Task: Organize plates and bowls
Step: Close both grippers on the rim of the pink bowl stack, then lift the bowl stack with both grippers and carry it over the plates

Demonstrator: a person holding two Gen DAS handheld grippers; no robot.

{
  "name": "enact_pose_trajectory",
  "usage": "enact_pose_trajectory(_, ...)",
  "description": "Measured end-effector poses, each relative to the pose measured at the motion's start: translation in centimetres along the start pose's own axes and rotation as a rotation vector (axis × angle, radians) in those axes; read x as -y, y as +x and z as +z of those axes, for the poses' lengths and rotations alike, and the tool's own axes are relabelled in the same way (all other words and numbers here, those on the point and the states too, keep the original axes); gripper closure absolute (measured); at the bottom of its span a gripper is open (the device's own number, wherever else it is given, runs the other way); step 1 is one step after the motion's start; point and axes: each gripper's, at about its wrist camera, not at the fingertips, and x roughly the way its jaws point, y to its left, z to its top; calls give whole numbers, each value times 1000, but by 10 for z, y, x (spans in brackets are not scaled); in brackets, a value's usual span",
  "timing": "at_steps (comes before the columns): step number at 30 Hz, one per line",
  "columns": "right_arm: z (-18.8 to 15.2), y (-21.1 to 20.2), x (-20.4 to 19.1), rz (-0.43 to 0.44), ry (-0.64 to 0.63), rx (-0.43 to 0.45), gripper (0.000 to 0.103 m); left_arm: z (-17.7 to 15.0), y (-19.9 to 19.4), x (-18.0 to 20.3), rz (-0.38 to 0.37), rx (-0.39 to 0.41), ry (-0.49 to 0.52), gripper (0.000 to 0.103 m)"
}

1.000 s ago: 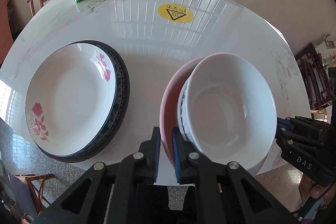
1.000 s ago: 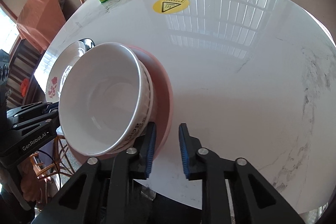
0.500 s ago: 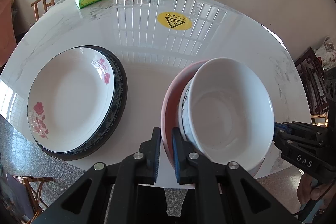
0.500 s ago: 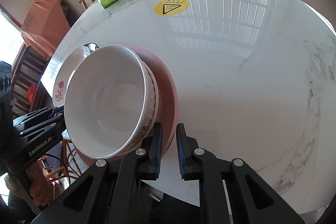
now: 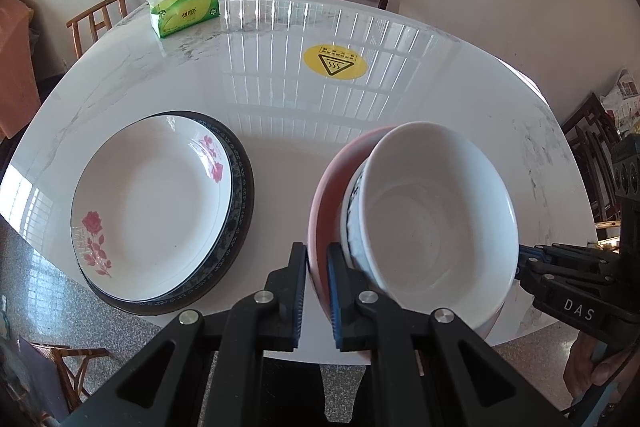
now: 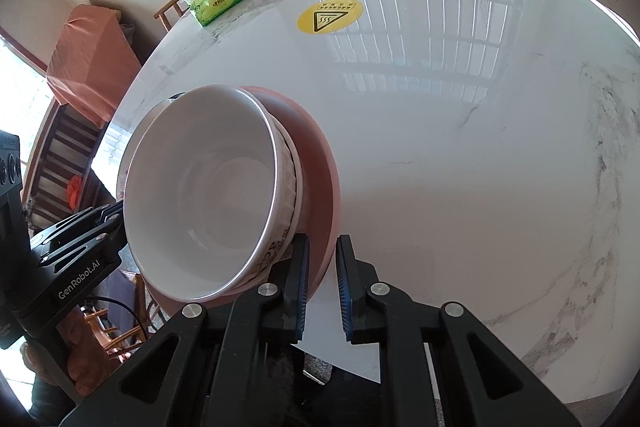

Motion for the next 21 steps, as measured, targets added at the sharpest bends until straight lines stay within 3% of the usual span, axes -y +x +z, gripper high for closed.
enact_pose_trajectory(21, 1, -4, -9, 38, 15, 0, 88, -1, -18, -7, 19, 46, -13, 95)
